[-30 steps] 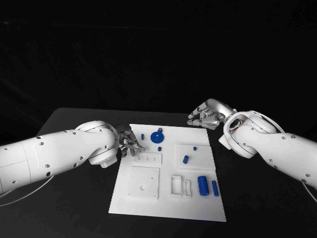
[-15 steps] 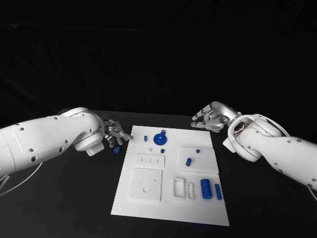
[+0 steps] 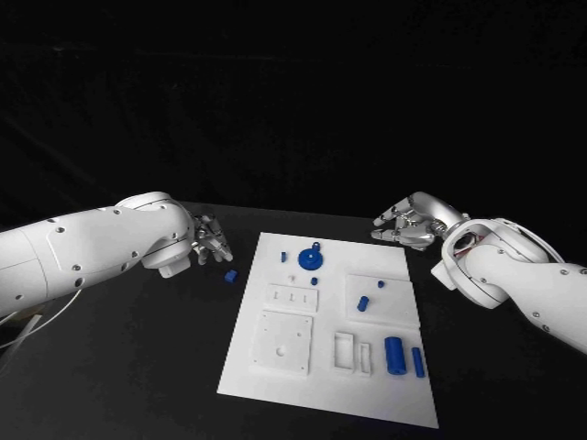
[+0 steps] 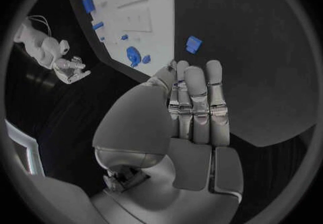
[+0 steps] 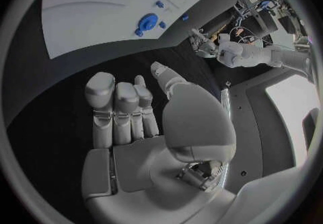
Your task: Assemble the parts on the task board
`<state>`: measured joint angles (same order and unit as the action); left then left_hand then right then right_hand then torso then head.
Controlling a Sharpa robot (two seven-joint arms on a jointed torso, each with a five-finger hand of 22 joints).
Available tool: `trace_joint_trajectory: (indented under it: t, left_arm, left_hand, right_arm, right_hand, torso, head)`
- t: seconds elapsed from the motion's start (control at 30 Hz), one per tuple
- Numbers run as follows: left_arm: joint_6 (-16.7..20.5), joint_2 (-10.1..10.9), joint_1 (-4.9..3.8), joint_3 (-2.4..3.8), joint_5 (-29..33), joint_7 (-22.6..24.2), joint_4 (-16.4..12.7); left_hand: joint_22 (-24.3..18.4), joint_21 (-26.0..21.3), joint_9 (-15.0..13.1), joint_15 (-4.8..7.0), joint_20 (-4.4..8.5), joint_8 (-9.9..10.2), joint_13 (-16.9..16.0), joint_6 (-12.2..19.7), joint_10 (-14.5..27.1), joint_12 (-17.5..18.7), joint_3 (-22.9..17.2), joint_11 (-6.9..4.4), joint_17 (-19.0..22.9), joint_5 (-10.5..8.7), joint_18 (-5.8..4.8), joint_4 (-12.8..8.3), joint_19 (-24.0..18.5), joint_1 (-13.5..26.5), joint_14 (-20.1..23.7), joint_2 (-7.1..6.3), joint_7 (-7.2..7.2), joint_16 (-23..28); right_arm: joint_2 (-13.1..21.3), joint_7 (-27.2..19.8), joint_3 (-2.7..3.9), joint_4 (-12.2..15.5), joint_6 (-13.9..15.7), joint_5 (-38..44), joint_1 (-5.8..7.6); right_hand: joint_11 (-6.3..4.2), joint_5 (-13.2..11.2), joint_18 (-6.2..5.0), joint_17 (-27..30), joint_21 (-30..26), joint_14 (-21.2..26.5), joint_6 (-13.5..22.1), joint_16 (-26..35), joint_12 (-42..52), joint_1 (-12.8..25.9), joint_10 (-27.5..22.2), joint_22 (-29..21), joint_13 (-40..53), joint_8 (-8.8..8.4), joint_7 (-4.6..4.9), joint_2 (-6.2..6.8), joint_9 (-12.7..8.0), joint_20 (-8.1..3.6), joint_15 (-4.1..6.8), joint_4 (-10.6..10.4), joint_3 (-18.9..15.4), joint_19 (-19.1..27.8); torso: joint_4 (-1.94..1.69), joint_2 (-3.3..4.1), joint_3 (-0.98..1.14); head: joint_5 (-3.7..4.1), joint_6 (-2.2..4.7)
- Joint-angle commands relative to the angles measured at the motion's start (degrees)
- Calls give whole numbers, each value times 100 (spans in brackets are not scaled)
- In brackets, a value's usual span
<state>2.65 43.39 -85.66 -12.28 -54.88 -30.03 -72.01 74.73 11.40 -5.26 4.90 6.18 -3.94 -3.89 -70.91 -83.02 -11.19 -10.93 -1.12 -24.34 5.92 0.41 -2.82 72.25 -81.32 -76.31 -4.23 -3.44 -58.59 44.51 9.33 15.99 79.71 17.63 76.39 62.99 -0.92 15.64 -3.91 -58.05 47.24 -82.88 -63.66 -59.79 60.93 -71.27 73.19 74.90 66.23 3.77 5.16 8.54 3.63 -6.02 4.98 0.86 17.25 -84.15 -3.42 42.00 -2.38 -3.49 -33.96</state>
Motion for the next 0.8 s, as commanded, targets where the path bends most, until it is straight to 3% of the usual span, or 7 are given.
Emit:
trace_joint_trajectory:
  t: [0.03, 0.17, 0.3, 0.43, 0.53, 0.8]
  left_arm:
    - [80, 73, -7, -69, -957, 481, -106]
    - [482, 200, 27, -131, -1590, 992, -237]
    - [785, 286, 85, -150, -2003, 1231, -327]
    - [900, 331, 181, -159, -2189, 1221, -387]
    - [1001, 349, 264, -161, -2237, 1128, -417]
    - [1180, 337, 451, -163, -2236, 798, -430]
  left_hand:
    - [50, -29, 17, -17, -9, -5, 10, -46, 103, 151, -35, 14, 17, 16, 44, -103, -63, -131, 63, -16, -22, 53]
    - [120, -91, 73, -59, -60, 31, 25, -62, 188, 504, -112, 59, 123, -58, 76, -155, -154, -201, 139, -98, -38, 297]
    - [48, -235, 107, -89, -102, 30, 24, -2, 115, 742, -27, 89, 195, -134, 90, 8, -98, -85, 32, -203, -29, 493]
    - [-106, -455, 101, -114, -137, 26, 22, 83, 148, 743, 325, 132, 183, -158, 91, 339, 23, 24, -5, -283, -14, 569]
    - [-190, -562, 98, -143, -153, 28, 20, 147, 170, 743, 749, 167, 176, -297, 85, 633, 87, 282, -24, -379, -40, 597]
    - [-281, -649, 95, -164, -165, 17, 2, 223, 219, 726, 1402, 202, 161, -317, 95, 1346, 165, 1186, -61, -714, -50, 613]
  right_arm:
    - [15, -20, 3, 23, 0, -13, -2]
    - [28, -30, 3, 33, 2, -14, -3]
    - [34, -37, 3, 35, 6, -14, -4]
    - [39, -41, 3, 45, 7, -12, -6]
    - [43, -44, 3, 51, 11, -10, -9]
    - [57, -48, 3, 60, 16, -8, -19]
  right_hand:
    - [22, 34, -113, -10, -18, 11, 46, 22, -3, -3, 1, 570, -5, -23, 5, 55, -6, 37, -41, 1, -38, -214]
    - [22, 34, -113, -10, -18, 11, 46, 22, -3, -3, 1, 570, -5, -23, 5, 55, -6, 37, -41, 1, -38, -214]
    - [22, 34, -113, -10, -18, 11, 46, 22, -3, -3, 1, 570, -5, -23, 5, 55, -6, 37, -41, 1, -38, -214]
    - [22, 48, -120, -15, -21, 10, 46, 15, 5, -10, 2, 569, -4, -23, 5, 47, -7, 41, -42, 4, -49, -217]
    - [22, 48, -120, -15, -21, 10, 46, 15, 5, -10, 2, 569, -4, -23, 5, 47, -7, 41, -42, 4, -49, -217]
    - [22, 51, -121, -15, -24, 9, 46, 15, 3, -7, 0, 568, -6, -23, 5, 48, -6, 41, -43, 2, -54, -218]
  torso:
    - [-3, 0, -6]
    - [-1, -3, -7]
    - [-6, -9, -10]
    - [-1, -4, -12]
    - [2, -4, -12]
    - [4, 2, -12]
  head:
    - [-63, -14]
    - [-122, -16]
    - [-195, -31]
    - [-291, -20]
    - [-348, -18]
    - [-369, -37]
